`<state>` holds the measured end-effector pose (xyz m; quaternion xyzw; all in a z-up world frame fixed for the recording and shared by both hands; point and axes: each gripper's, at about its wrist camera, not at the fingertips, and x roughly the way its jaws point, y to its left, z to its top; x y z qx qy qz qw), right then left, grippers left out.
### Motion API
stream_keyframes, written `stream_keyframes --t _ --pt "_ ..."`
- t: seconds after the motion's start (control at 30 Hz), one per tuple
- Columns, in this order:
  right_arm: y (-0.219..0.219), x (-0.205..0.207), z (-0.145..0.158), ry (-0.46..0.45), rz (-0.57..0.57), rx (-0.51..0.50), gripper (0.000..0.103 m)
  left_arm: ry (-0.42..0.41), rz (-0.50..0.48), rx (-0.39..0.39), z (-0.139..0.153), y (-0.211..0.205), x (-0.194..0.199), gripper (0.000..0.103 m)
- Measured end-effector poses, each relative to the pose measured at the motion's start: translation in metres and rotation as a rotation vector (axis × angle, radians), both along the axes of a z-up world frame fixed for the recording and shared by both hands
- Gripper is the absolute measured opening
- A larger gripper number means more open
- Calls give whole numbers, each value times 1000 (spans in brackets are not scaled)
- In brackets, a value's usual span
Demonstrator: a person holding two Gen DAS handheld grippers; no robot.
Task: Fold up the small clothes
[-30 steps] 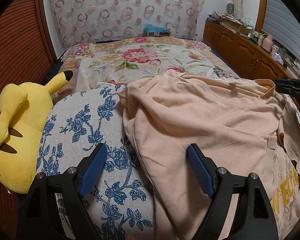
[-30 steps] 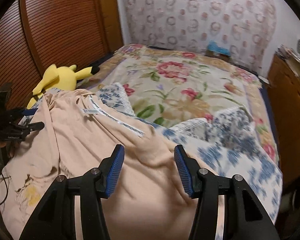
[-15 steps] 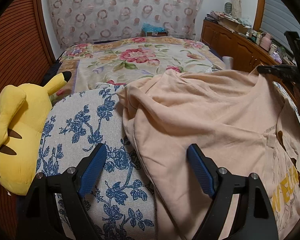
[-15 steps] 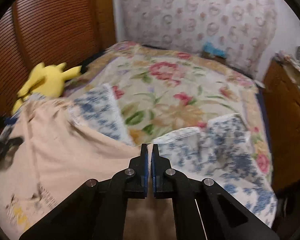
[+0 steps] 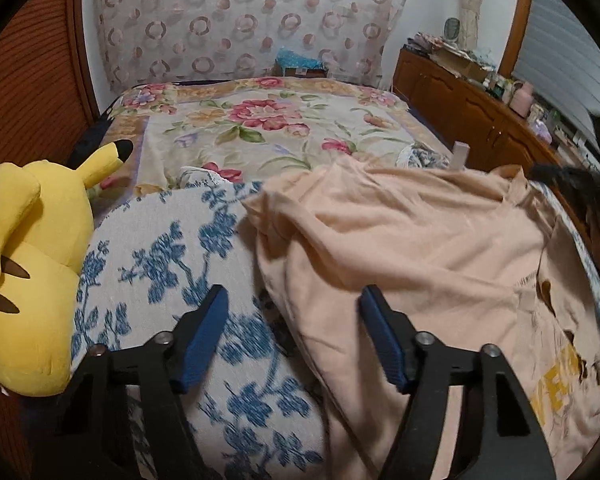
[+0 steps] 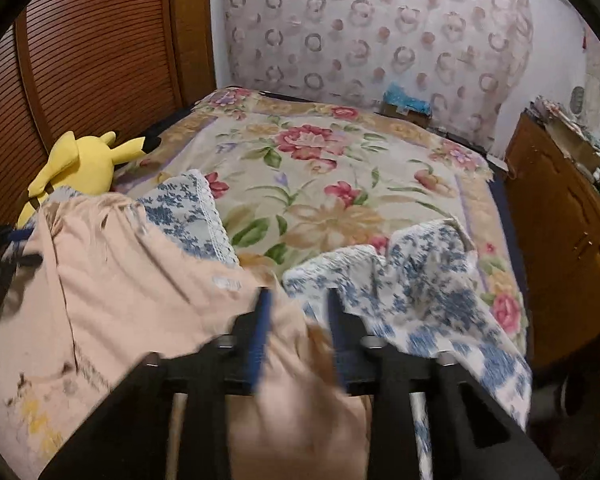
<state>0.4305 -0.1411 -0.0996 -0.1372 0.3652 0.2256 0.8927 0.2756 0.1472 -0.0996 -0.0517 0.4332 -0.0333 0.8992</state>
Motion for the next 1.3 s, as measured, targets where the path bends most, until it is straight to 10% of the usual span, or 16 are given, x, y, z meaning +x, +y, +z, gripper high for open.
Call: stream_keyframes --t 0.13,1.07,1.17,1.3 --pt "-24 -25 -4 20 -19 7 55 3 17 -16 2 11 11 63" --pt "-57 -39 -22 101 -92 19 55 3 -40 1 -1 2 37 36" --pt "-55 -35 -24 111 -48 25 28 14 -60 -41 -1 1 40 10" --pt "-43 -38 -21 117 9 27 8 -58 -80 -95 18 -5 23 9"
